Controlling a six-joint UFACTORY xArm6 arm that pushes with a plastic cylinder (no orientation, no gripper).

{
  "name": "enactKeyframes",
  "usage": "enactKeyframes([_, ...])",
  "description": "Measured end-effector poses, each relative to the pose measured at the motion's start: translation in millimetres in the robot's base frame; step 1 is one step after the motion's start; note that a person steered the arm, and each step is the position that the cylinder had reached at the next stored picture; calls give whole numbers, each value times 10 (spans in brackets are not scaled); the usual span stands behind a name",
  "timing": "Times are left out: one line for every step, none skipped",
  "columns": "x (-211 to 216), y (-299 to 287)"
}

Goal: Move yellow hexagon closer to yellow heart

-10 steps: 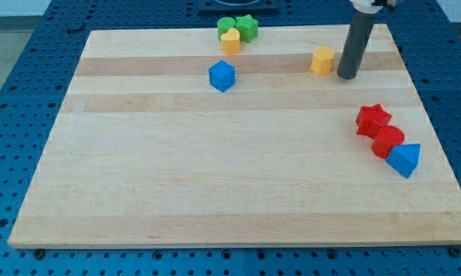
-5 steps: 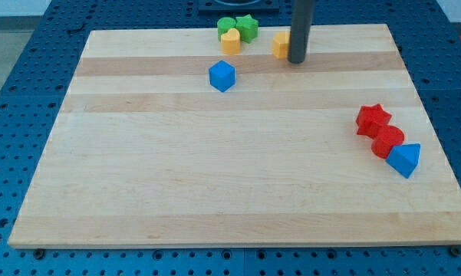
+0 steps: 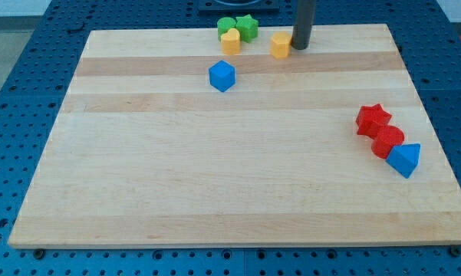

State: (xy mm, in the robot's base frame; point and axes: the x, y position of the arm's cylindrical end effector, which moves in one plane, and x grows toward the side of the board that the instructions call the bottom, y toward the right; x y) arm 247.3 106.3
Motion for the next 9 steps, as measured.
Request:
enactKeyframes([0,-142])
enactKeyframes([0,-139])
enactKeyframes([0,-257])
enactKeyframes([0,-378])
enactKeyframes([4,-279])
enactKeyframes([77,-96])
enactKeyframes([152,-79])
enactKeyframes([210,-79])
enactKeyframes([266,-170])
